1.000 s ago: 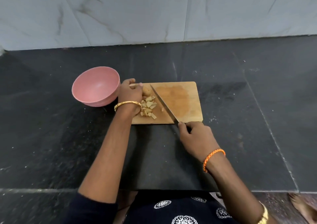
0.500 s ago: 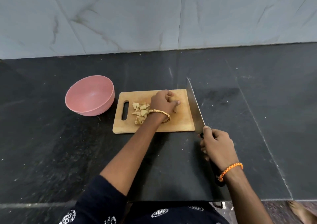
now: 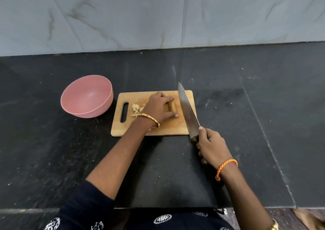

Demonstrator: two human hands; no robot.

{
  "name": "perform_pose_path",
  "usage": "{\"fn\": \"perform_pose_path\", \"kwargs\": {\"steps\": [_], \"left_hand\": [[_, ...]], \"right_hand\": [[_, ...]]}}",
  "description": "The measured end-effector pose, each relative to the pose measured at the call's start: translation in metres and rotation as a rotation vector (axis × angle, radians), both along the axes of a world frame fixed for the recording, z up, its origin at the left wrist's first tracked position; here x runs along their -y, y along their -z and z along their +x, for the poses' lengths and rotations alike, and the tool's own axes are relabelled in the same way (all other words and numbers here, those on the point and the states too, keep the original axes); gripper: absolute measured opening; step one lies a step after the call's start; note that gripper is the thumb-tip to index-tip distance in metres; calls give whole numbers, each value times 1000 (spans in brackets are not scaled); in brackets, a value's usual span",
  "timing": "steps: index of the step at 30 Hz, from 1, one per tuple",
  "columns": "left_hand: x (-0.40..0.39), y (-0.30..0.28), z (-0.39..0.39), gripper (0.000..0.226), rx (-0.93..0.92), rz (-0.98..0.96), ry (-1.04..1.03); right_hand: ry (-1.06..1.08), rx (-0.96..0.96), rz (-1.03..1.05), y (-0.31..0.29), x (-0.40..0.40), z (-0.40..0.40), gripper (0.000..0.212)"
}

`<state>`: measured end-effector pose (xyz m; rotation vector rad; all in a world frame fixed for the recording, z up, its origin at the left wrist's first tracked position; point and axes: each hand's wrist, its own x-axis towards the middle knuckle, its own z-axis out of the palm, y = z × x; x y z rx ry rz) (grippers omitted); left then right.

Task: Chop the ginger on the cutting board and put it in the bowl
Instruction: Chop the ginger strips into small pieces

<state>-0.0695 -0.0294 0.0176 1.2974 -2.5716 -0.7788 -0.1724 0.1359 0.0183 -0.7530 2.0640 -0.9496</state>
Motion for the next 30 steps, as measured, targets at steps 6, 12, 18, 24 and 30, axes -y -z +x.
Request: {"fn": "perform_pose_path", "kwargs": {"steps": [6, 12, 18, 24, 30], "left_hand": [[-2, 6, 10, 72, -75, 49, -37], [-4, 7, 17, 65, -45, -16, -19], [0, 0, 12, 63, -21, 9, -13], [2, -5, 5, 60, -51, 25, -66], [0, -4, 2, 56, -110, 36, -103]], "right_hand": [[-90, -39, -21, 2, 12, 6, 44], [-106, -63, -15, 5, 19, 5, 43], [-90, -57, -16, 4, 19, -1, 45], [-146, -83, -10, 2, 24, 5, 43], [-190, -104, 10, -5, 36, 4, 43]]}}
